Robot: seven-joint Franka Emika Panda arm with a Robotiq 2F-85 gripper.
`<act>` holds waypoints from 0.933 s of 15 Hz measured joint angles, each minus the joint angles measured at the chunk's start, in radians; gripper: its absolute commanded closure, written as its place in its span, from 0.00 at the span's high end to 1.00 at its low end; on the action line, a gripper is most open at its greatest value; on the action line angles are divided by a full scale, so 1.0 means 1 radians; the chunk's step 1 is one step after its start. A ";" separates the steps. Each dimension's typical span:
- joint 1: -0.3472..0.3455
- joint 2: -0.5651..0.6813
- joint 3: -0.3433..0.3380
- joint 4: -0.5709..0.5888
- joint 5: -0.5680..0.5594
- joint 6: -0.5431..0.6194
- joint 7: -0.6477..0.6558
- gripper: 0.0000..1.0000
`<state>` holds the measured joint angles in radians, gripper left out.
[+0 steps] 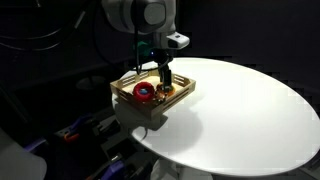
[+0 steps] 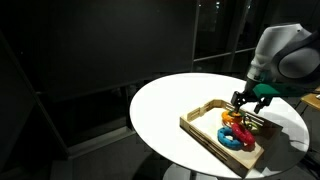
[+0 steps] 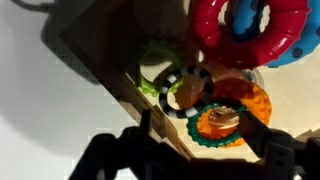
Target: Put the black and white ring in the box.
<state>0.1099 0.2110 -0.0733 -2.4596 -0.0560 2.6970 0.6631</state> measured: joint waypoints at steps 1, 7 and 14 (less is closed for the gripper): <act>0.000 0.000 -0.001 0.000 0.000 -0.007 0.000 1.00; -0.009 -0.025 -0.002 0.000 0.005 -0.124 -0.011 1.00; -0.054 -0.116 0.000 -0.012 0.042 -0.337 -0.208 1.00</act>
<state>0.0554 0.0946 -0.0733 -2.4720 -0.0137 2.3605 0.4553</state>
